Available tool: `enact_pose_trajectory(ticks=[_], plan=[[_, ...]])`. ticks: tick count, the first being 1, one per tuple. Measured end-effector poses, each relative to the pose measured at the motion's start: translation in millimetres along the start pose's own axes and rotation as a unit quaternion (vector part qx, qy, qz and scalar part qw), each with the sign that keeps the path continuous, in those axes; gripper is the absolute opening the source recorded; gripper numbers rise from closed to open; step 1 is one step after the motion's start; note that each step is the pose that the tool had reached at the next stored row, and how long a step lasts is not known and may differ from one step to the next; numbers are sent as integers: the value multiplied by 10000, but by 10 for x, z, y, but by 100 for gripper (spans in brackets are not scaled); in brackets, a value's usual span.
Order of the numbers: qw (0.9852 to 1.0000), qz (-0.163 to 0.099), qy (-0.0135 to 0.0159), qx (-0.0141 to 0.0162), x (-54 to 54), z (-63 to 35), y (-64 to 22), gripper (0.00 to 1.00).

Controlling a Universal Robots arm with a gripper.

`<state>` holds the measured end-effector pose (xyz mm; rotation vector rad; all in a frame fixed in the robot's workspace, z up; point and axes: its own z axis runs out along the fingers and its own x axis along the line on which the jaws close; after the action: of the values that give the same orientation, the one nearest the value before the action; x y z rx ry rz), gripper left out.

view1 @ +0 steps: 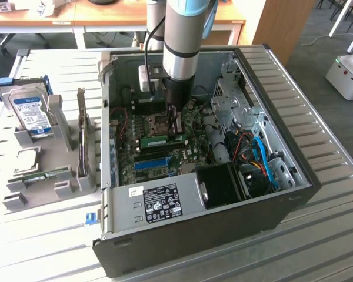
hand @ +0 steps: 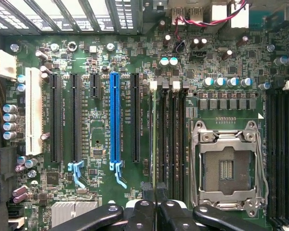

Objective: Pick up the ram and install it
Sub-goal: 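Insert the ram into the slot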

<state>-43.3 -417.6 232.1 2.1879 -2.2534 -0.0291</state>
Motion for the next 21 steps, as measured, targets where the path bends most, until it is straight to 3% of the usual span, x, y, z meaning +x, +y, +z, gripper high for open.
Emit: enact_pose_trajectory(ticks=[21], plan=[[10000,0,0,1,-11,20,5,12]])
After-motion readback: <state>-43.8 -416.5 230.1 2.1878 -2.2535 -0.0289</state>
